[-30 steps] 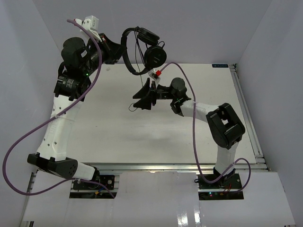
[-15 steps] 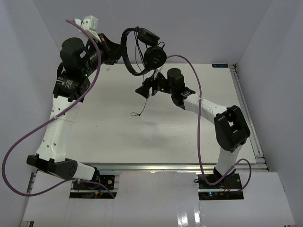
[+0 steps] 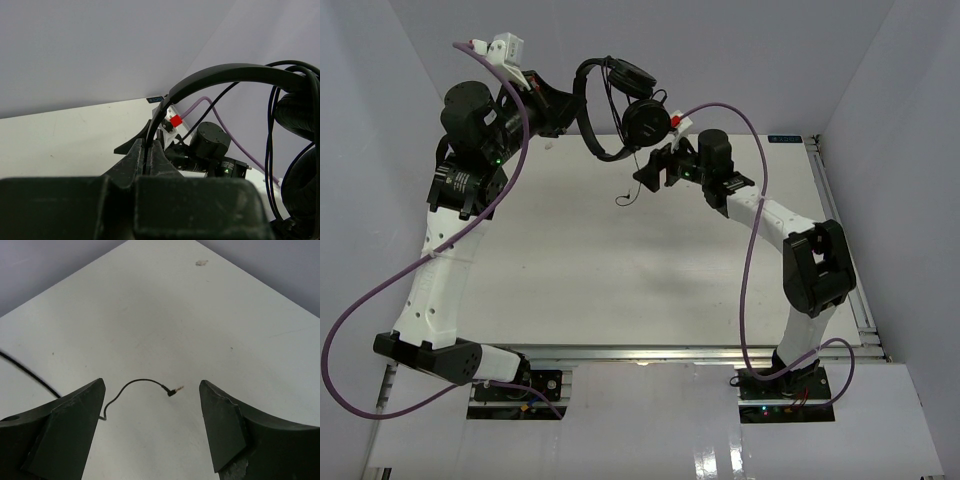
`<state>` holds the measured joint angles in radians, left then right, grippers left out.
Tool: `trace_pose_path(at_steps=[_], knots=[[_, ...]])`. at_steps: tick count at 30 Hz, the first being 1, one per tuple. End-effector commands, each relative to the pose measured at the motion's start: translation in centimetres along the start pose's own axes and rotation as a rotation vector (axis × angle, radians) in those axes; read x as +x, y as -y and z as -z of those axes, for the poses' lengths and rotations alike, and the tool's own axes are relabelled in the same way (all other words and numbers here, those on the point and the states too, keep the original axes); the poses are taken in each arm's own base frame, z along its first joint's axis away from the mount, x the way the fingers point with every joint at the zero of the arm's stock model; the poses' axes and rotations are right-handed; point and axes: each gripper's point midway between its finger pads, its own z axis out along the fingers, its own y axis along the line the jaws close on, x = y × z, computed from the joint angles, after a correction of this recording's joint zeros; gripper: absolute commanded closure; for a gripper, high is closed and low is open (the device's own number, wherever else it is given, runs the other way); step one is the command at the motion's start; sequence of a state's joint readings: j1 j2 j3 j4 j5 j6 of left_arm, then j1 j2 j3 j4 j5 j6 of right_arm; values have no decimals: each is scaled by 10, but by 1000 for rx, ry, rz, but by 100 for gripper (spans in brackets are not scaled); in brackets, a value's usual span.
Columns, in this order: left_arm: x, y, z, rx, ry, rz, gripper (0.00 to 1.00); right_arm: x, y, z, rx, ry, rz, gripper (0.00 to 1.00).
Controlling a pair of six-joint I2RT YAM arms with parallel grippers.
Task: Wrap the headphones
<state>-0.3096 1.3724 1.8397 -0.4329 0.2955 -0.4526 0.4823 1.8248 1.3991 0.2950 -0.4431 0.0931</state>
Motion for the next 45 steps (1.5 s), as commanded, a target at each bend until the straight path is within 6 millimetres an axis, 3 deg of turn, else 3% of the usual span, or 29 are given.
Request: trace_pose_path(at_steps=[1,3,5,10,21,28,31,34,39,43,45], knots=[[-23,17,12,40,73,-20,100,-52,-59,30,-379,129,204,16],[-24,17,12,41,75,-20,100,-50,-76,37,-466,139,235,14],[-24,18,12,45,75,-19,100,-52,-79,38,-470,145,241,14],[-26,20,13,52,77,-18,100,-62,-60,31,-362,157,255,14],[-28,24,17,63,82,-12,100,-56,-155,36,-807,166,273,15],[-28,25,22,63,86,-17,100,-56,-160,32,-836,147,270,17],[-28,25,19,66,86,-15,100,-46,-166,18,-792,118,245,28],[-33,25,20,57,101,-21,100,-30,-174,17,-798,98,199,46],[-48,17,22,-9,157,-29,100,3,-180,32,-790,73,119,61],[-55,-2,21,-111,186,-61,100,13,-182,49,-767,66,122,78],[-57,-17,20,-184,192,-87,100,7,-185,65,-729,81,154,90]])
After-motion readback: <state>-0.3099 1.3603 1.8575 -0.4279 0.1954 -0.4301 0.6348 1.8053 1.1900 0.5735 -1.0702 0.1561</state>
